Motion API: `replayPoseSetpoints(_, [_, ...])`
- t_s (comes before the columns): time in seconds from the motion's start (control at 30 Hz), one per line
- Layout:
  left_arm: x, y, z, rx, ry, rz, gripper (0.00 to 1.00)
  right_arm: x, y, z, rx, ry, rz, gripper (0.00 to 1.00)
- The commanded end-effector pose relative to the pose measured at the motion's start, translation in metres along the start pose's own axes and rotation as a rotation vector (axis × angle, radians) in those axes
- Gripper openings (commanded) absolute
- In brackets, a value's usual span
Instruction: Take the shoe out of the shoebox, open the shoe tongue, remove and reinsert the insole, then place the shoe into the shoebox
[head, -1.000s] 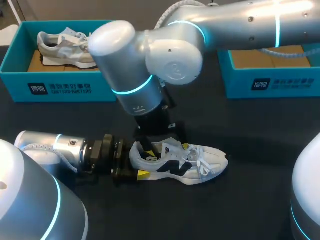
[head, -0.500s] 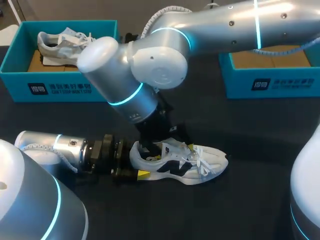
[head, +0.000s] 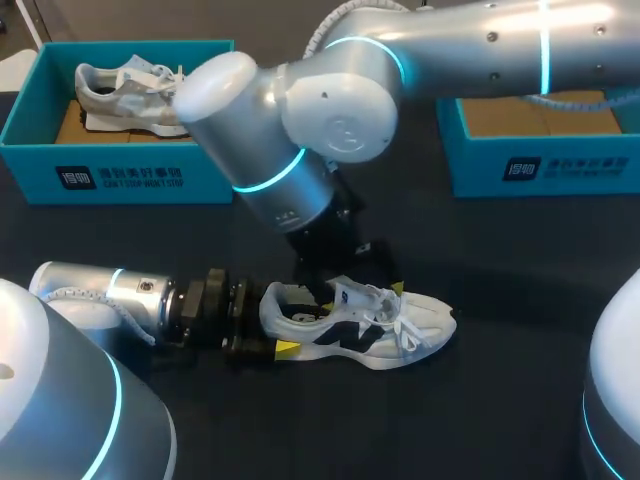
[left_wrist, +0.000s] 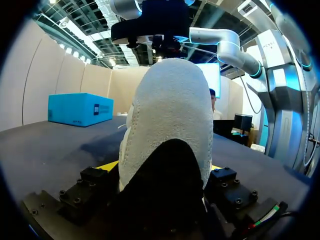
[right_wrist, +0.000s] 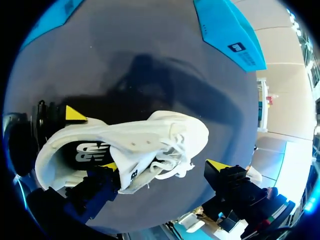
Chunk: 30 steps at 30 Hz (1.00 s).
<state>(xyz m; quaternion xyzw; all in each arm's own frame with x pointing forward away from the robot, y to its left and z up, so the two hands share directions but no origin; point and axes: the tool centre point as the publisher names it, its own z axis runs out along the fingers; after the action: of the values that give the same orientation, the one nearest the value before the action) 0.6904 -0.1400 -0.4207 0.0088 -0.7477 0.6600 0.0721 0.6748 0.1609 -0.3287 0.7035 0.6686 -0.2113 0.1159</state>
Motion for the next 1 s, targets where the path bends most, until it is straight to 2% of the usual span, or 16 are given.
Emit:
replayPoseSetpoints(0.03, [0.001, 0.000, 0.001, 0.000, -0.005, 0.000, 0.00, -0.016, -0.004, 0.000, -0.002, 0.090, 0.194, 1.00])
replayPoseSetpoints(0.27, [0.001, 0.000, 0.001, 0.000, -0.005, 0.000, 0.00, -0.025, -0.003, -0.002, 0.046, 0.198, 0.131, 1.00])
replayPoseSetpoints(0.43, [0.001, 0.000, 0.001, 0.000, -0.005, 0.000, 0.00, -0.024, -0.006, -0.006, 0.055, 0.273, 0.074, 1.00])
replayPoseSetpoints(0.6, [0.001, 0.000, 0.001, 0.000, -0.005, 0.000, 0.00, -0.018, -0.003, -0.004, 0.066, 0.313, 0.010, 0.84])
replayPoseSetpoints(0.77, [0.001, 0.000, 0.001, 0.000, -0.005, 0.000, 0.00, -0.020, -0.002, -0.004, 0.065, 0.340, -0.033, 0.49])
replayPoseSetpoints(0.87, [0.001, 0.000, 0.001, 0.000, -0.005, 0.000, 0.00, -0.022, -0.001, -0.005, 0.054, 0.362, -0.063, 0.40])
replayPoseSetpoints(0.9, [0.001, 0.000, 0.001, 0.000, -0.005, 0.000, 0.00, -0.023, -0.001, -0.006, 0.058, 0.360, -0.068, 0.31])
replayPoseSetpoints(1.0, [0.001, 0.000, 0.001, 0.000, -0.005, 0.000, 0.00, -0.026, 0.001, -0.006, 0.051, 0.379, -0.107, 0.15])
